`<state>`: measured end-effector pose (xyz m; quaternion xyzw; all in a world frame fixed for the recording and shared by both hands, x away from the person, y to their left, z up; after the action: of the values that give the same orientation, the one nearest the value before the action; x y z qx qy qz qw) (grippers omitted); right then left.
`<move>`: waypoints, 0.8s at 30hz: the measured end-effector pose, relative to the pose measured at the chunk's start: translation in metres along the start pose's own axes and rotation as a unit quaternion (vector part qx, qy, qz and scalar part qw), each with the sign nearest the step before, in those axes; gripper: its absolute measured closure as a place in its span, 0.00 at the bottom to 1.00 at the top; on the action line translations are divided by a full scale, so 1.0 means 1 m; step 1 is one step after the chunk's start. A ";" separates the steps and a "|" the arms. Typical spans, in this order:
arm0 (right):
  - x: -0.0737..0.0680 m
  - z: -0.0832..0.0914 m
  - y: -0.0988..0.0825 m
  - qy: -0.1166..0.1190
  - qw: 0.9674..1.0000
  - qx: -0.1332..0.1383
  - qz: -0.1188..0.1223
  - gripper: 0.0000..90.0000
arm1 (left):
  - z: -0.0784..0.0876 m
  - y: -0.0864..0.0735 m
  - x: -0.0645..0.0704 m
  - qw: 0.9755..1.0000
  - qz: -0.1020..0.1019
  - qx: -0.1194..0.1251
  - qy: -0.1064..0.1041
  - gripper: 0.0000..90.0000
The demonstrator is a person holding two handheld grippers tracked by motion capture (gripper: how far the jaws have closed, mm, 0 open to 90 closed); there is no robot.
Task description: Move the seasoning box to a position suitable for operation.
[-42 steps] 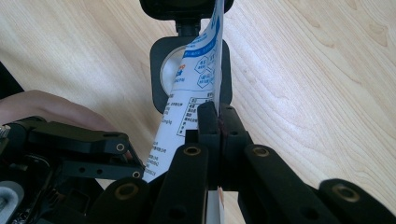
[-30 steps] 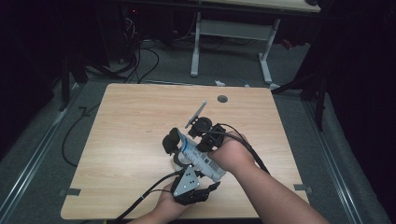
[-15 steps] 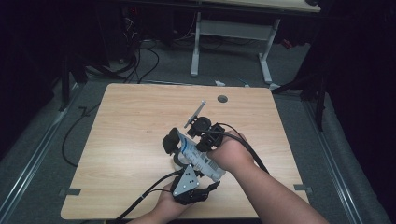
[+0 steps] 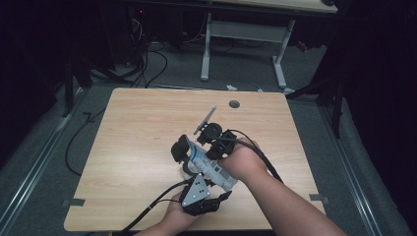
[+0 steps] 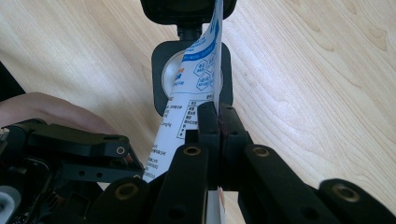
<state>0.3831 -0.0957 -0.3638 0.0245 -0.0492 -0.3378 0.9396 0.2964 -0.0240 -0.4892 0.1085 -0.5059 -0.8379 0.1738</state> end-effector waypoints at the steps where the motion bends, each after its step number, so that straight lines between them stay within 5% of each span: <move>1: 0.000 0.000 0.000 0.000 1.000 0.000 0.000 1.00 | 0.000 0.000 0.000 1.000 0.000 0.000 0.000 0.59; 24: 0.005 0.000 -0.001 -0.003 1.000 0.001 -0.006 1.00 | -0.003 0.003 -0.002 1.000 -0.002 0.000 -0.006 0.59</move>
<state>0.3858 -0.0995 -0.3633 0.0243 -0.0525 -0.3439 0.9372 0.3000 -0.0269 -0.4878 0.1043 -0.5065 -0.8391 0.1686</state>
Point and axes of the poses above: each handheld gripper's, and its own axes: z roughly backward along the jaws, y roughly out of its top, x roughly to its right, the point moved 3 cm from there along -z, roughly forward along the jaws, and after that the axes turned 12 degrees about -x, right-handed, at the moved point
